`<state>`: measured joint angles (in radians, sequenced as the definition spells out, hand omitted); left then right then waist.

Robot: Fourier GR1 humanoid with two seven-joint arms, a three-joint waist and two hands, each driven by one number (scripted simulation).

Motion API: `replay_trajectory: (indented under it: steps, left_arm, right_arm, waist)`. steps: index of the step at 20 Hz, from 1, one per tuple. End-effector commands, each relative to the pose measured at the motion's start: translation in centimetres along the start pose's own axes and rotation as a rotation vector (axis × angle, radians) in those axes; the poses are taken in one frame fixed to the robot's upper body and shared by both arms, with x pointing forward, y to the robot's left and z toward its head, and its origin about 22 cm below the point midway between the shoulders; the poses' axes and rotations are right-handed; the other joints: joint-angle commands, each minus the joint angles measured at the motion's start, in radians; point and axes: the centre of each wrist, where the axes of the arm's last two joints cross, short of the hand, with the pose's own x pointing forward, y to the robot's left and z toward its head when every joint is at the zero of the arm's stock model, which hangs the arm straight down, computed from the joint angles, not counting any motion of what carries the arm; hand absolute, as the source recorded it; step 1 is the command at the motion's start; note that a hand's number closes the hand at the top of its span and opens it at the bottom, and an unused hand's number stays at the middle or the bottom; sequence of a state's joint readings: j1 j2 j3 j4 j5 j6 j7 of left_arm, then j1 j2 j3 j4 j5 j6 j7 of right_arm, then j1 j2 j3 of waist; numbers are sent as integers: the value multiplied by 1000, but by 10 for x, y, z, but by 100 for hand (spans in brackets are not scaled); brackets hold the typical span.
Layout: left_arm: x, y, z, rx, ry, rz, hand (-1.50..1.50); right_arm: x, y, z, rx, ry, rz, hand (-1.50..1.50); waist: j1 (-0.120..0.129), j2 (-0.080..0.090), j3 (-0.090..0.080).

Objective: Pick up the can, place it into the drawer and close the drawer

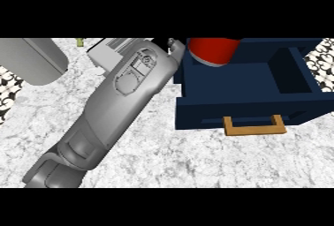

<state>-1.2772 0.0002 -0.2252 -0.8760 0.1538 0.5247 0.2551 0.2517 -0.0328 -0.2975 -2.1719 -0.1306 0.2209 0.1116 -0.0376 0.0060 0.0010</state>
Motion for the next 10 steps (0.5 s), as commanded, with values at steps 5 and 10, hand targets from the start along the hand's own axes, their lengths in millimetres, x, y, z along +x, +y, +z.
replay_trajectory:
  steps: [5, 10]
  left_arm:
    - [-3, -16, -13, 3, 25, -53, 150]
    - [-2, -18, -23, -2, 29, -81, 150]
  right_arm:
    - [-6, -5, 6, 13, -12, 6, -150]
    - [9, 10, 1, 7, 1, 5, -150]
  waist:
    - [-10, 1, 1]
    - [-18, 5, 0]
